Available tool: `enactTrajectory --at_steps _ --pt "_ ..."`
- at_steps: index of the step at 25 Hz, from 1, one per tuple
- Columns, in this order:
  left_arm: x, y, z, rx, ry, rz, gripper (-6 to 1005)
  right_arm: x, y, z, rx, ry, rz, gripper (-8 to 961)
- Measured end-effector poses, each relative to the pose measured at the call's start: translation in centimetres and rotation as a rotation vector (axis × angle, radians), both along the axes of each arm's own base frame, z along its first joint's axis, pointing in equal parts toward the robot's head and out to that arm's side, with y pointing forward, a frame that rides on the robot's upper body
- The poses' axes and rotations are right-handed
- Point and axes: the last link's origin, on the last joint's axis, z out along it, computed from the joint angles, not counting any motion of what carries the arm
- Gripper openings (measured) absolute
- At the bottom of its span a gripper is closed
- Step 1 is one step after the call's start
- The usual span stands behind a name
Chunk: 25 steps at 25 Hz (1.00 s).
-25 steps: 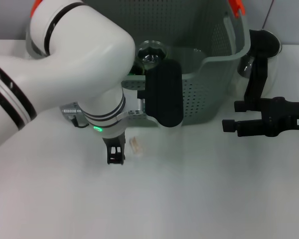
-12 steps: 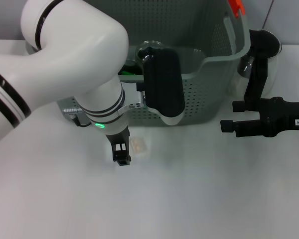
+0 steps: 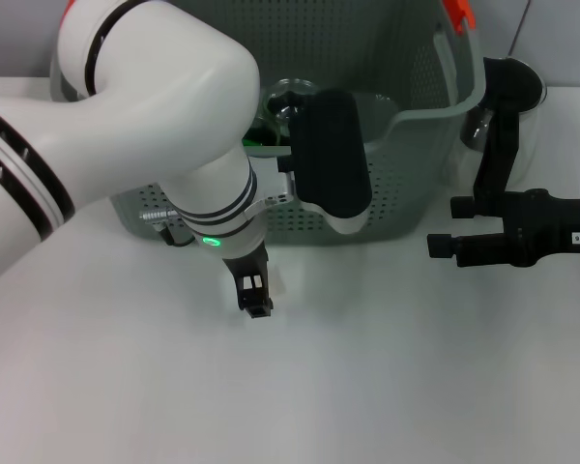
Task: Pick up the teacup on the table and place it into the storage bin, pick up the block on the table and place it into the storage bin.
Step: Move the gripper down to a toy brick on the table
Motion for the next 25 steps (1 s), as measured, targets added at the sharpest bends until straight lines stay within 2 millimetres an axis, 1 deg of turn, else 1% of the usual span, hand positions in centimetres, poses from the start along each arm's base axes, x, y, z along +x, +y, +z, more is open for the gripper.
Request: enactTrajectory --at_steps 6,13,25 --pt "-0.05 0.32 -0.03 0.020 -0.010 0.004 600 0.06 -0.03 0.02 0.000 -0.002 0.001 945" --pt "-0.45 0.38 -0.29 0.020 -0.005 0.013 630 0.06 -0.08 0.02 -0.003 -0.002 0.003 945" --pt "-0.56 0.61 -0.62 0.042 -0.020 0.034 683 0.29 -0.33 0.01 -0.007 -0.001 -0.001 945"
